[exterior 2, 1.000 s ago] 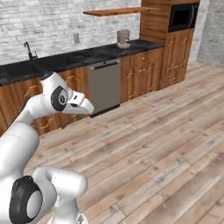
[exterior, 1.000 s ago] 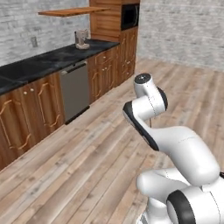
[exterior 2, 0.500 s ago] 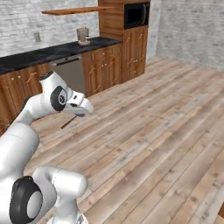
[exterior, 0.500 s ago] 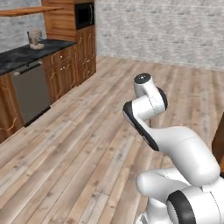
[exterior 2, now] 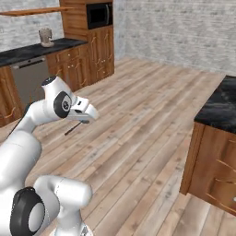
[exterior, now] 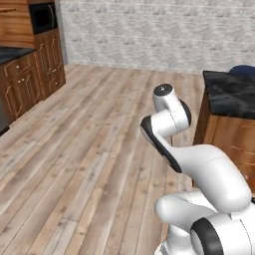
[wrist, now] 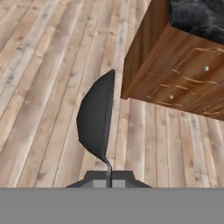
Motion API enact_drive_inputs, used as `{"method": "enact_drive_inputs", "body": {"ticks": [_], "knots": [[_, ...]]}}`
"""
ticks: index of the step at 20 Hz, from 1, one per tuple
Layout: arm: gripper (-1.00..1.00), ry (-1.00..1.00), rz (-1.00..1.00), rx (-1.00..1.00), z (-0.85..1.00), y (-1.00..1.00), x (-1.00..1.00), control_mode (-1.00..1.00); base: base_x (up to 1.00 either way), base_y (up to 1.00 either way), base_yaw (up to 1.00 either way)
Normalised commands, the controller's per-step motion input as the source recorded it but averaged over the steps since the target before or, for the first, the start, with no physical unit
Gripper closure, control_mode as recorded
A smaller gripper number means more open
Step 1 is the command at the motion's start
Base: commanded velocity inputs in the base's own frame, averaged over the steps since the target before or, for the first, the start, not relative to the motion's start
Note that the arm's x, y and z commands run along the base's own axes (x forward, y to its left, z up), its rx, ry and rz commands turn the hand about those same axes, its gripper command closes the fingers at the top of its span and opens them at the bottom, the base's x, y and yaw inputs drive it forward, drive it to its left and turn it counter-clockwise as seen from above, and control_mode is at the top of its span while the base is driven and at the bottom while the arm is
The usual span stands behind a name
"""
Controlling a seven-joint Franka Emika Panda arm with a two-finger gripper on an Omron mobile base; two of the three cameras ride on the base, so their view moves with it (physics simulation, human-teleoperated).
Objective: Take the fork and place it on the left side of the plate. Then take the spoon and place it on the right side of the plate. Make sure they're directly next to the plate.
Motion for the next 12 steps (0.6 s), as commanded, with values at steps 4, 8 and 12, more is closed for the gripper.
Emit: {"method": "enact_drive_inputs", "body": {"ticks": [4,8,12], "knots": [[1.00,0.00,0.00,0.00,0.00,0.00,0.00,1.00,0.00,-0.85,-0.25],[1.00,0.00,0.00,0.00,0.00,0.00,0.00,1.00,0.00,-0.98,-0.18],[1.00,0.00,0.00,0.00,0.00,0.00,0.00,1.00,0.00,-1.00,-0.16]]}}
